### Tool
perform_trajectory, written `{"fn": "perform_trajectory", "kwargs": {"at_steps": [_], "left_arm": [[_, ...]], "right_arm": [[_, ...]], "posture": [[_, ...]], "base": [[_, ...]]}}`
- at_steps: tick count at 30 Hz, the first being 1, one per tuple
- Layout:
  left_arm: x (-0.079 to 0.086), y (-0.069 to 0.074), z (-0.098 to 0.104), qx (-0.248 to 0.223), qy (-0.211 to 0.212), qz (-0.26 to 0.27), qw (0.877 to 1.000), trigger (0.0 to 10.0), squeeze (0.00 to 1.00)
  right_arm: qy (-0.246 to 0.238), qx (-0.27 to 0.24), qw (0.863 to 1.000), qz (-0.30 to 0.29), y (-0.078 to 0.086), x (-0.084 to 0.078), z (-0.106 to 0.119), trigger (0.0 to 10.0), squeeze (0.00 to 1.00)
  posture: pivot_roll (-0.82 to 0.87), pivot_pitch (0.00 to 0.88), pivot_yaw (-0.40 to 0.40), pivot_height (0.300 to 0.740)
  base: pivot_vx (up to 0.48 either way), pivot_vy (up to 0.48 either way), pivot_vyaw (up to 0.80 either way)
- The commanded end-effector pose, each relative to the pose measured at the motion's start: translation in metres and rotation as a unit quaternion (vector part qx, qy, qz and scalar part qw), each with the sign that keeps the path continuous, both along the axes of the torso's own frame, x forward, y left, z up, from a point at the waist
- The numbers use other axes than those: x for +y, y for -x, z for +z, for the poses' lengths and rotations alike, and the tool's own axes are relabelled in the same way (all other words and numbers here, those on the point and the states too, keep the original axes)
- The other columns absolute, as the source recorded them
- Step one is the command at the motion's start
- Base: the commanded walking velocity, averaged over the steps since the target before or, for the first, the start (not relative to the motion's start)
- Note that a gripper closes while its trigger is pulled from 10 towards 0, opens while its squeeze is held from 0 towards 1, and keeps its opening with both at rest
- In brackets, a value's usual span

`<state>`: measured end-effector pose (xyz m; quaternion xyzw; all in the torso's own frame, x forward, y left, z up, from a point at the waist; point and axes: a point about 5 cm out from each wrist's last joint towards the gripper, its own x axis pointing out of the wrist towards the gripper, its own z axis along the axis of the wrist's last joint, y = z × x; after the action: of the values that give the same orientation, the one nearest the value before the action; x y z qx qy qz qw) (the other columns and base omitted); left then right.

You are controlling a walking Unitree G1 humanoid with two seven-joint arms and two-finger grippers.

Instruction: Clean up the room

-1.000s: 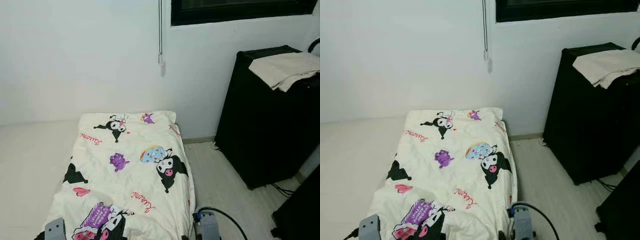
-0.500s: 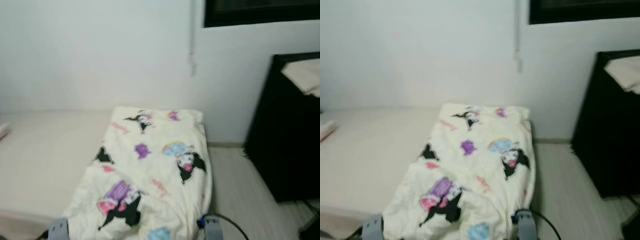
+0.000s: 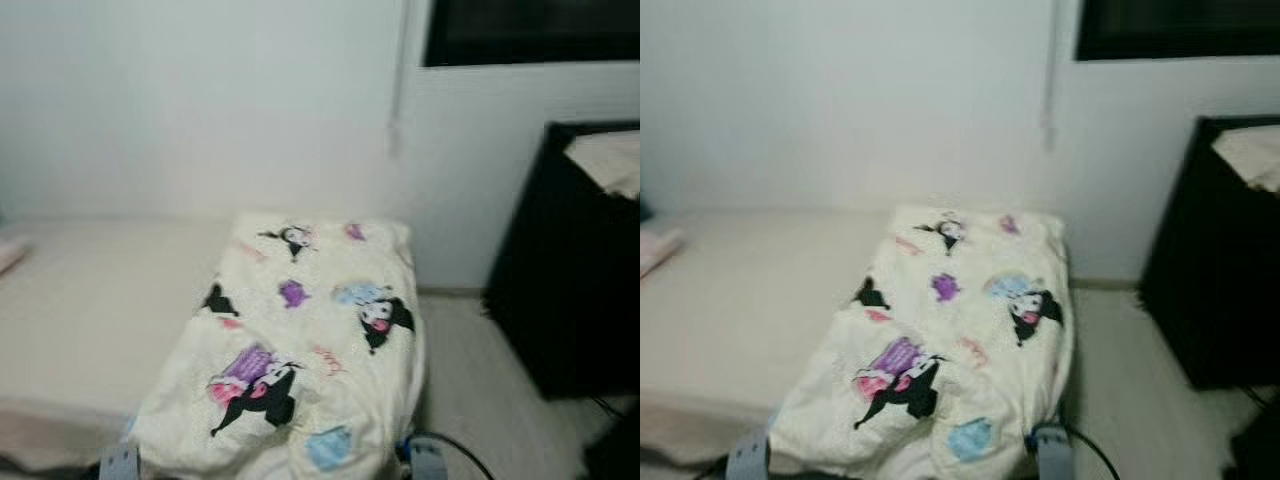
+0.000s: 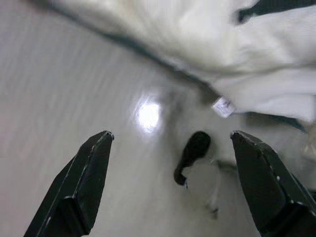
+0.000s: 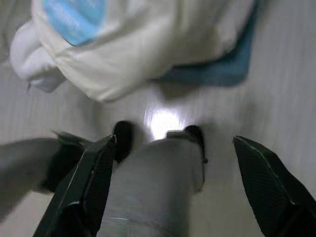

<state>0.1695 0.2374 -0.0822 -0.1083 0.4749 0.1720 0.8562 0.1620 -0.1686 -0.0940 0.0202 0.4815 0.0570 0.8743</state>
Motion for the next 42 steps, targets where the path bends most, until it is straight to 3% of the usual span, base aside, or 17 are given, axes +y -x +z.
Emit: {"fn": "perform_trajectory", "kwargs": {"at_steps": [1, 17, 42], "left_arm": [[0.001, 0.010, -0.004, 0.017, 0.000, -0.001, 1.000, 10.0, 0.00], [0.004, 0.016, -0.006, 0.027, -0.005, -0.010, 1.000, 10.0, 0.00], [0.001, 0.022, -0.009, 0.037, 0.006, -0.014, 0.999, 10.0, 0.00]], "right_arm": [[-0.002, -0.015, 1.000, 0.006, -0.011, 0.005, 0.005, 10.0, 0.00], [-0.021, -0.027, 0.999, 0.011, -0.014, 0.009, 0.006, 10.0, 0.00], [-0.017, -0.027, 0.999, 0.018, -0.014, 0.008, 0.006, 10.0, 0.00]], "posture": [[-0.04, 0.000, 0.023, 0.740], [-0.04, 0.000, 0.027, 0.740], [-0.04, 0.000, 0.027, 0.740]], "base": [[0.000, 0.000, 0.00], [0.000, 0.000, 0.08], [0.000, 0.000, 0.75]]}}
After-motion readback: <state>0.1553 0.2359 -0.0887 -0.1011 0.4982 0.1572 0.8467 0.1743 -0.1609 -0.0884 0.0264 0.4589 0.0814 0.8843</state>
